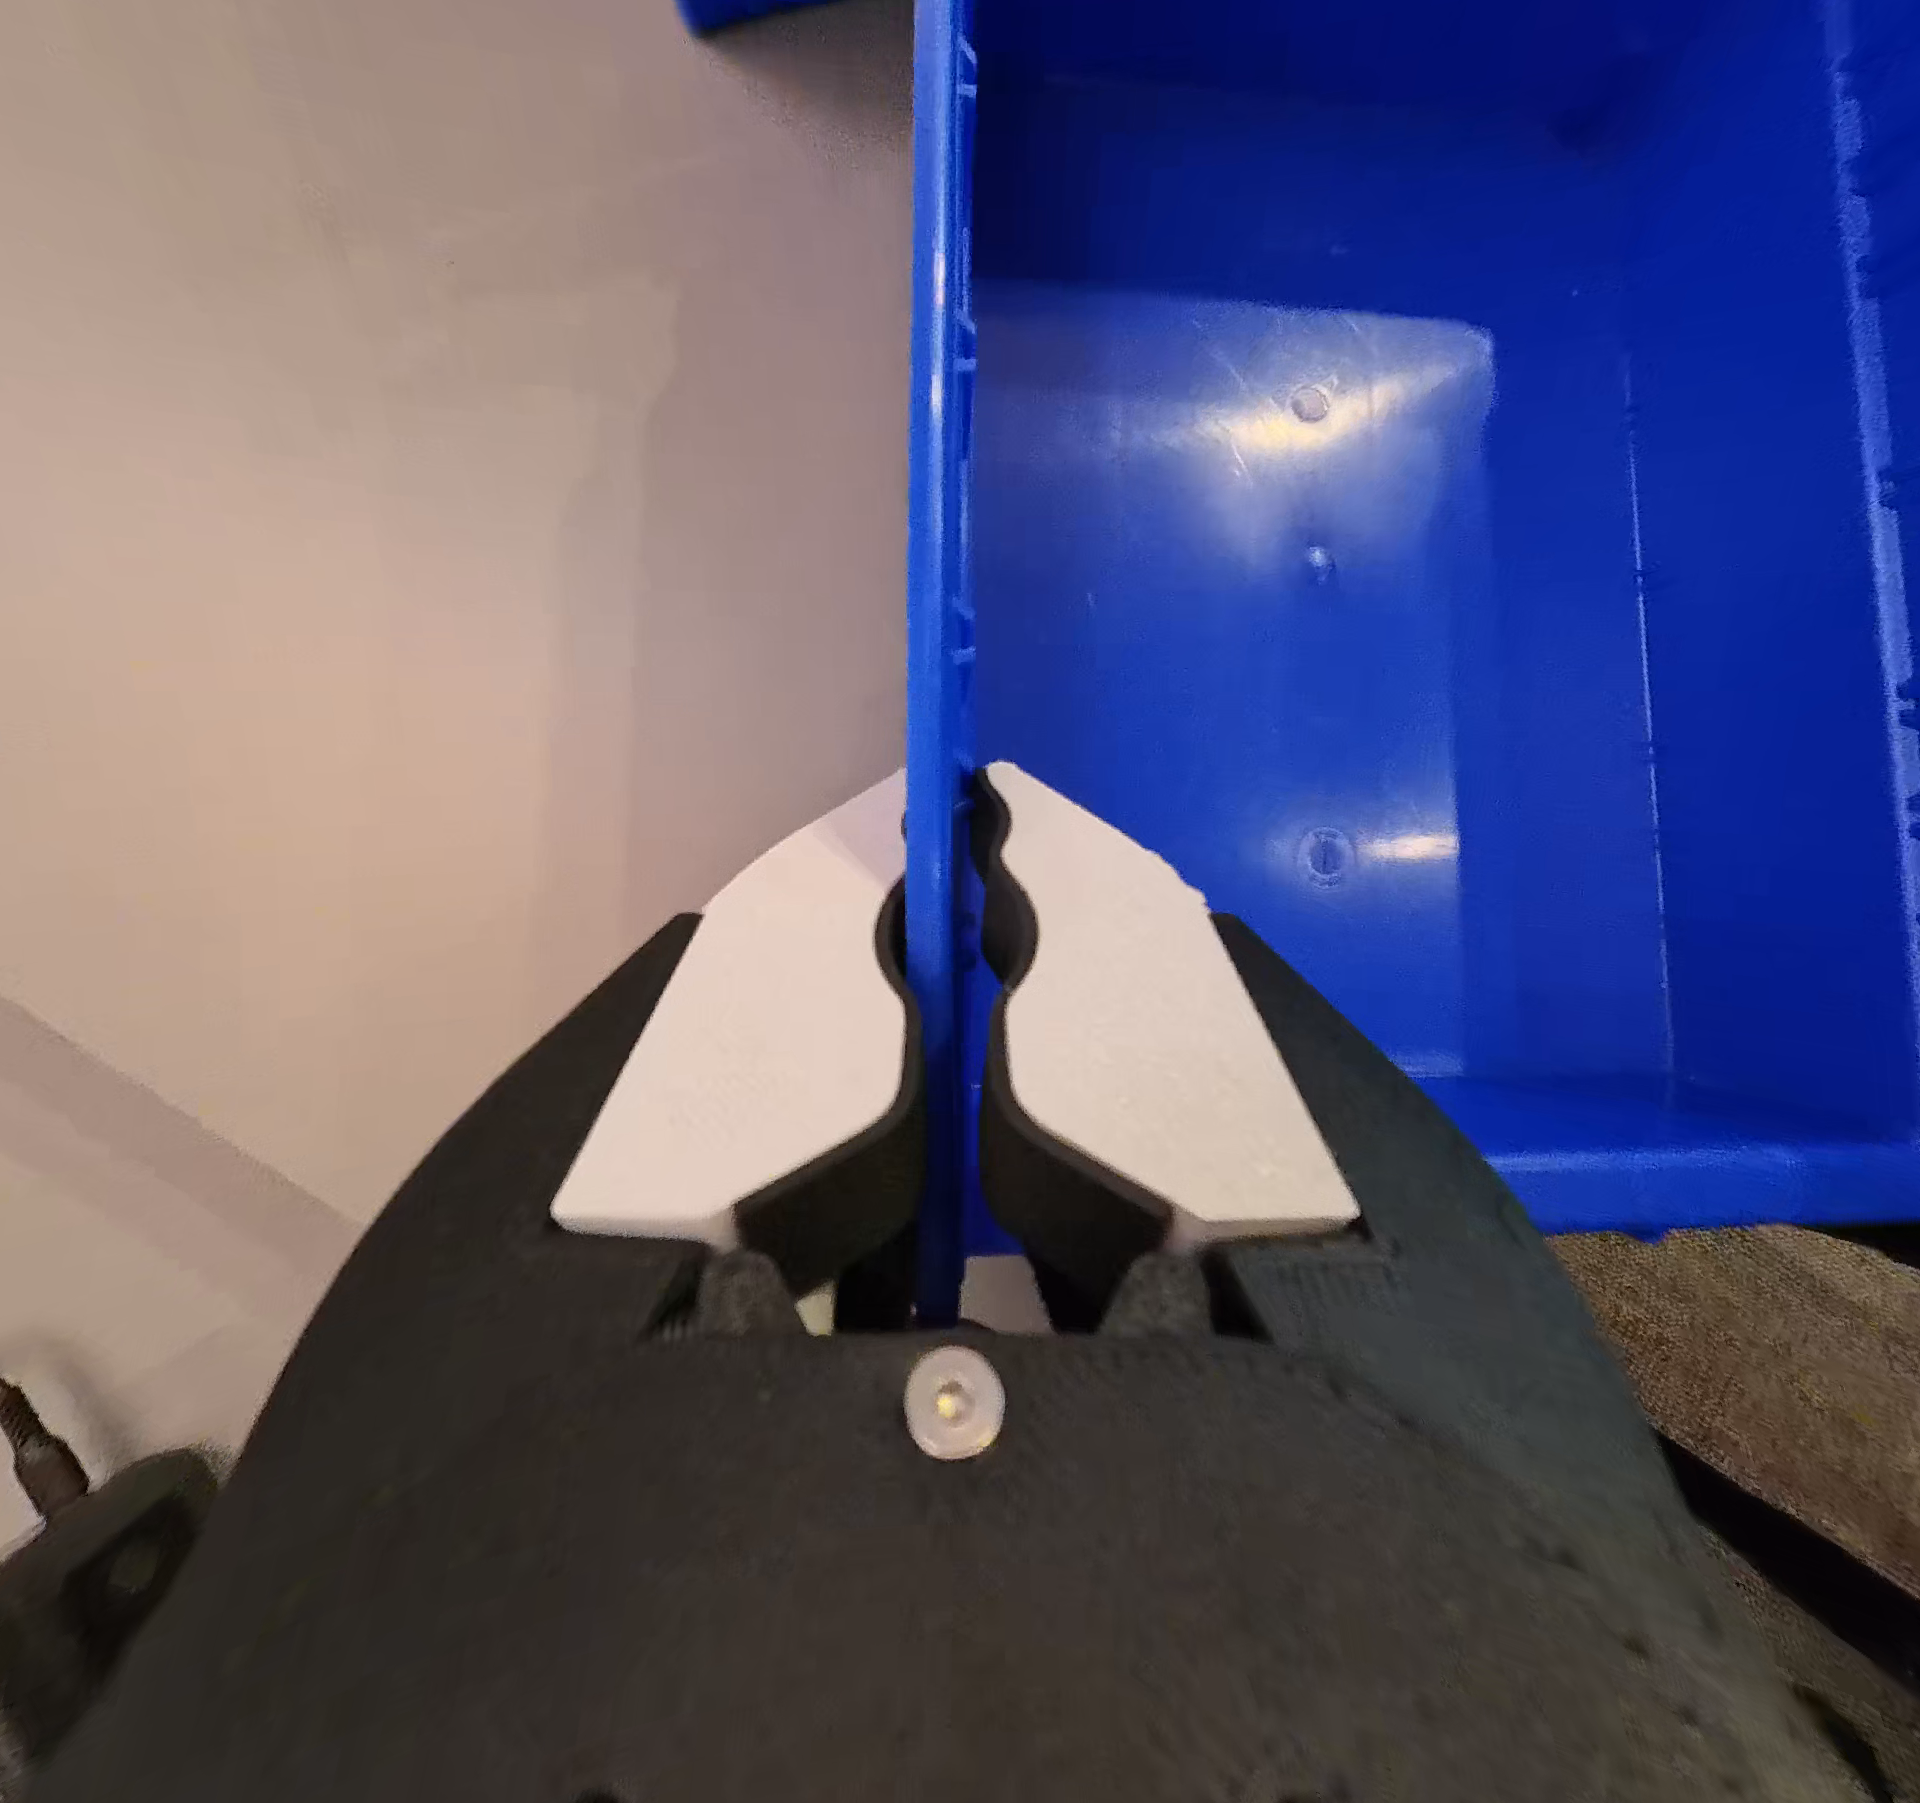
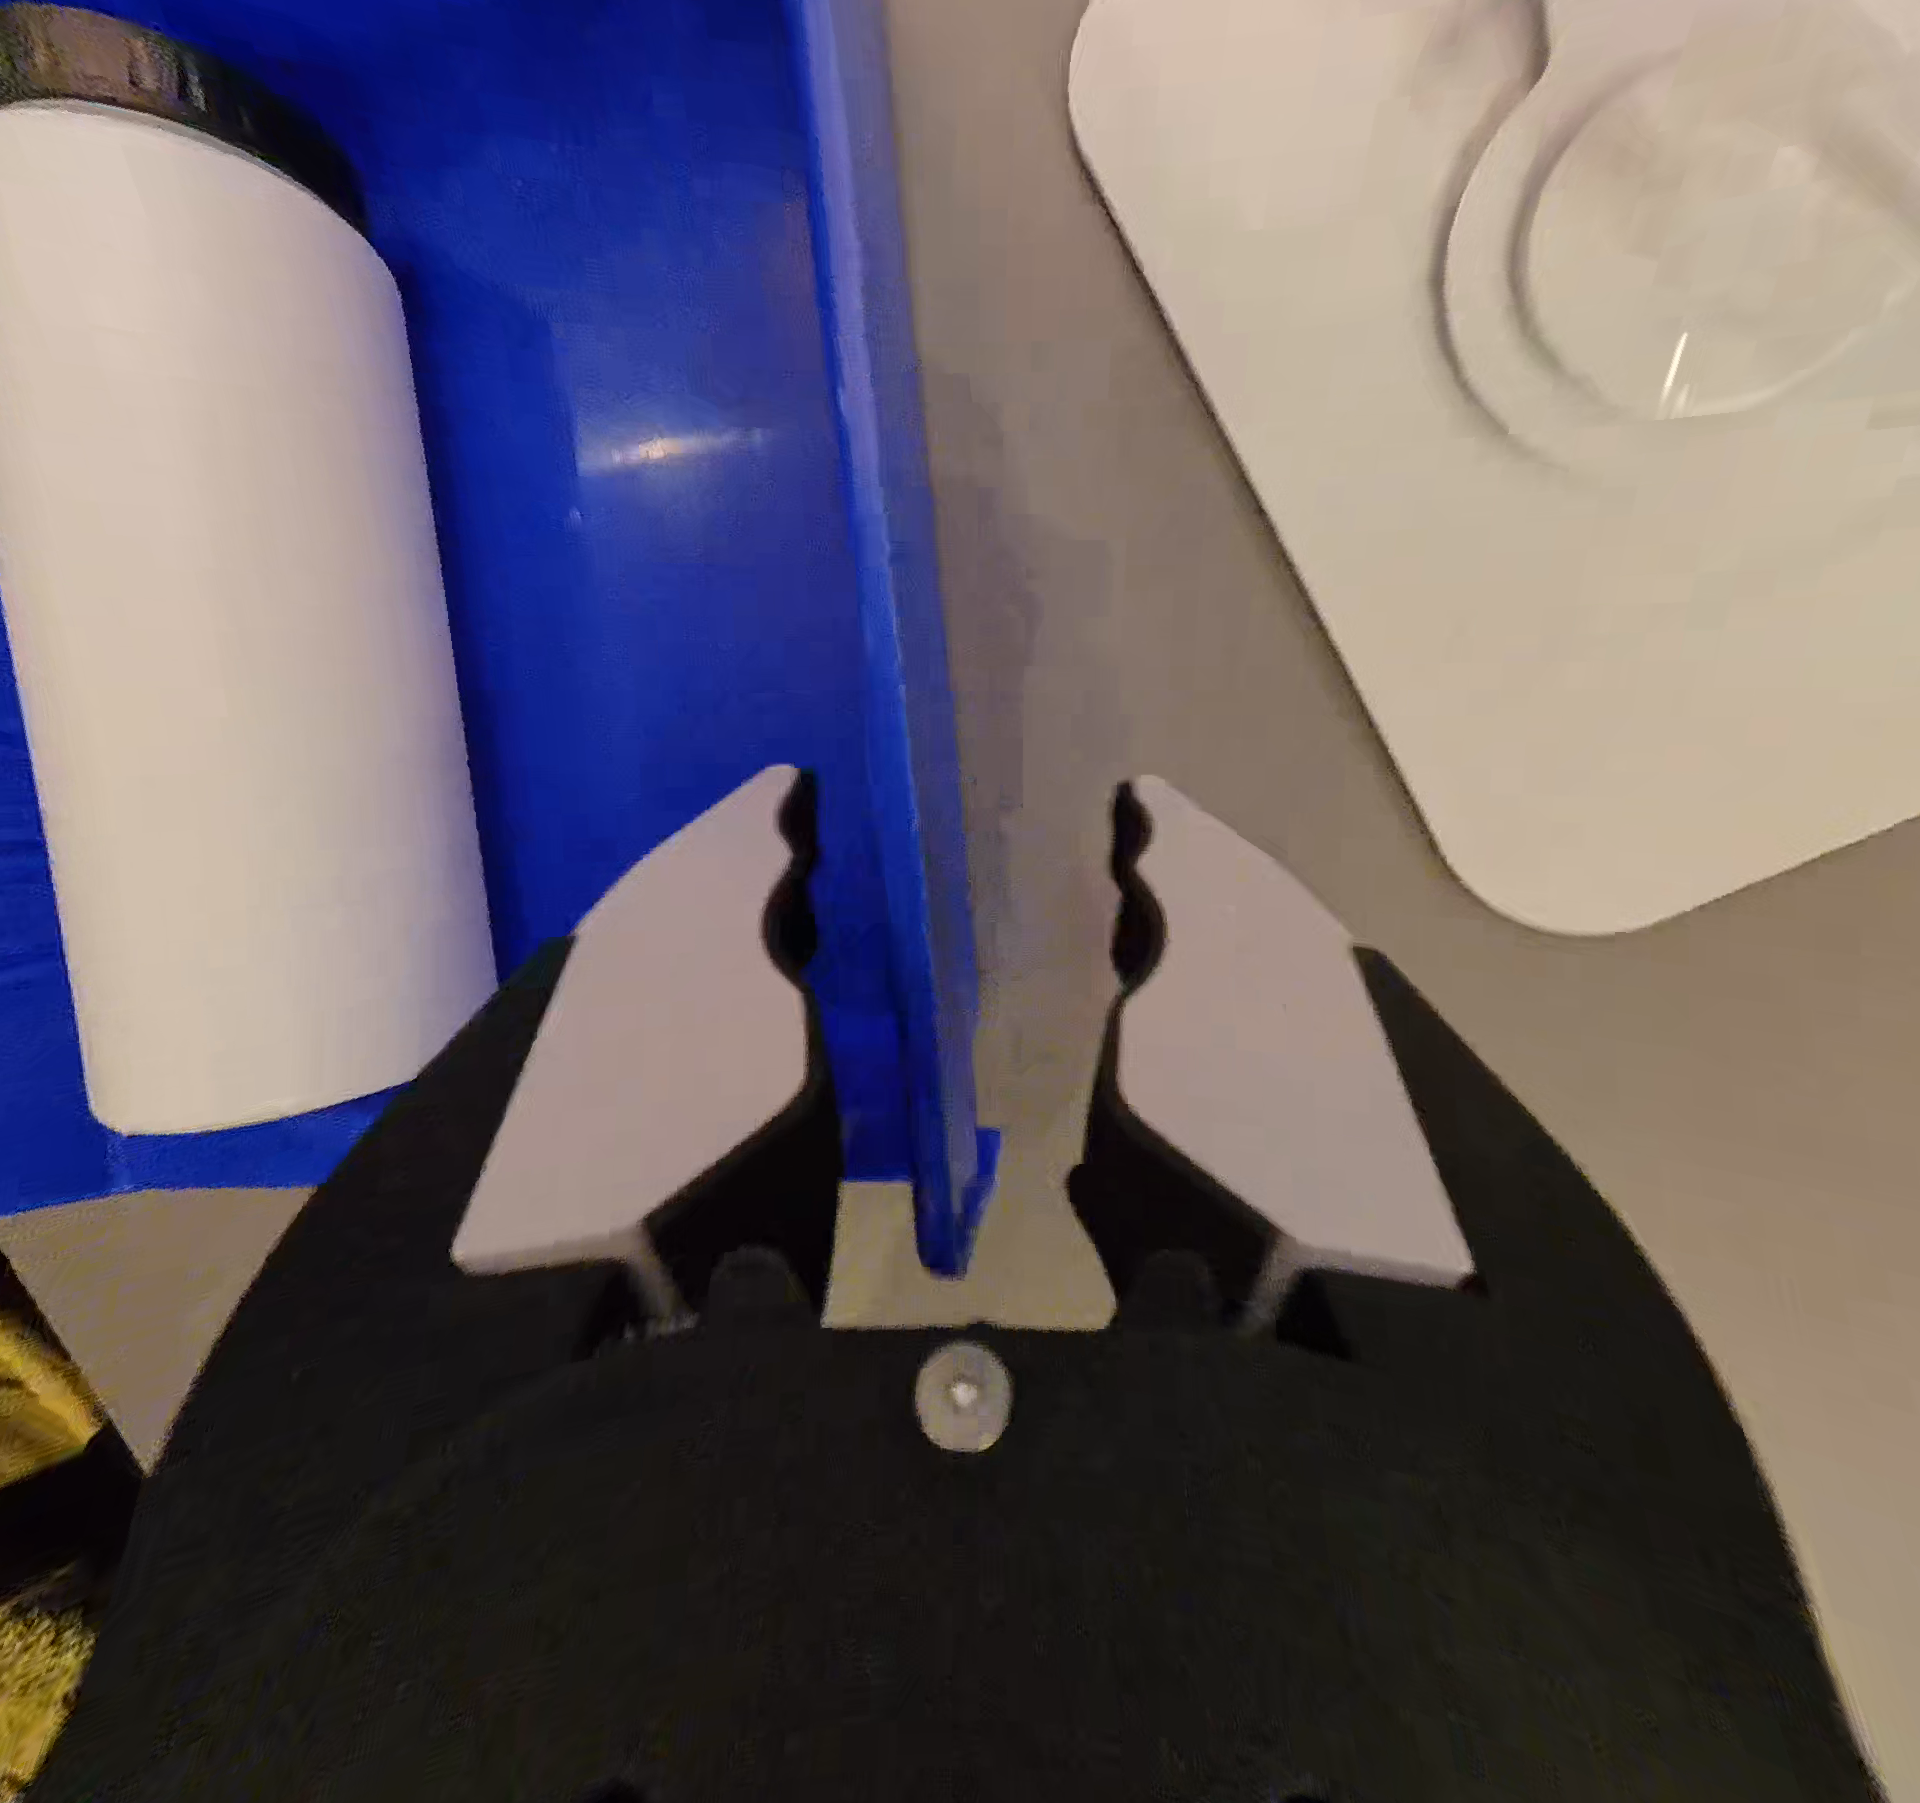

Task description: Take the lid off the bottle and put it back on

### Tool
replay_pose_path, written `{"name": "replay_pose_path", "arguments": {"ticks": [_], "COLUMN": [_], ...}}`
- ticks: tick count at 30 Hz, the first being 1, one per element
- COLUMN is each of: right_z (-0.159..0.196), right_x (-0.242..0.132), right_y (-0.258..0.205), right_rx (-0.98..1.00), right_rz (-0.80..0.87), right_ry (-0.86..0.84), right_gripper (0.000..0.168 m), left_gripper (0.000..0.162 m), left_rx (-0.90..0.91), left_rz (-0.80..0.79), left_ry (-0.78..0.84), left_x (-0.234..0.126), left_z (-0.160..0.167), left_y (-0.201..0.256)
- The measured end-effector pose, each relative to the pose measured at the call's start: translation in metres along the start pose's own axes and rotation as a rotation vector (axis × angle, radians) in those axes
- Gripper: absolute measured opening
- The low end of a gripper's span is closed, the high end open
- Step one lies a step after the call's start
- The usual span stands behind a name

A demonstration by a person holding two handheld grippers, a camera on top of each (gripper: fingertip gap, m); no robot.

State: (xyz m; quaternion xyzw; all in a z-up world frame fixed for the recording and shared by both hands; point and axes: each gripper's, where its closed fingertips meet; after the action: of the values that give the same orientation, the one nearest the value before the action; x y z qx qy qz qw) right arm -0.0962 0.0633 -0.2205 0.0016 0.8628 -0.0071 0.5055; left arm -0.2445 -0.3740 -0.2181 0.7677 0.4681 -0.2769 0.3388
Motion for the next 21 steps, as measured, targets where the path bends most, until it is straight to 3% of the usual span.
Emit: {"name": "replay_pose_path", "arguments": {"ticks": [1, 4, 7, 11, 15, 21], "right_z": [-0.011, -0.011, 0.031, 0.064, 0.047, -0.019], "right_x": [-0.006, -0.042, -0.065, -0.046, -0.016, 0.035], "right_y": [-0.004, -0.017, -0.068, -0.138, -0.183, -0.214], "right_rx": [-0.002, -0.074, -0.299, -0.536, -0.577, -0.522], "right_rz": [-0.011, -0.031, -0.237, -0.4, -0.502, -0.481], "right_ry": [0.052, 0.162, 0.123, 0.051, 0.034, 0.059], "right_gripper": [0.061, 0.048, 0.007, 0.002, 0.0, 0.002], "left_gripper": [0.006, 0.006, 0.006, 0.005, 0.006, 0.006], "left_rx": [-0.004, -0.007, 0.001, 0.005, 0.008, 0.008], "left_rz": [-0.004, -0.008, -0.011, 0.002, -0.003, 0.001], "left_ry": [0.005, 0.026, 0.022, 0.025, 0.014, 0.025], "left_x": [-0.002, -0.004, -0.002, 0.001, 0.002, 0.003], "left_z": [0.002, 0.004, 0.003, 0.0, -0.001, -0.002], "left_y": [-0.001, 0.001, 0.003, 0.005, 0.007, 0.01]}}
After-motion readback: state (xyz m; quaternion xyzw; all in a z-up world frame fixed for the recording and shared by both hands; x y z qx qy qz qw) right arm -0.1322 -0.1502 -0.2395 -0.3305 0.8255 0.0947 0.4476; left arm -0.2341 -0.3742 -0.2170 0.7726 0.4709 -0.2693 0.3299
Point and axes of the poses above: each gripper's, where its closed fingertips meet, x out along the fingers, z out of its underside, y = z × x across the jaws, and after that the axes turned 12 degrees about z, right-handed
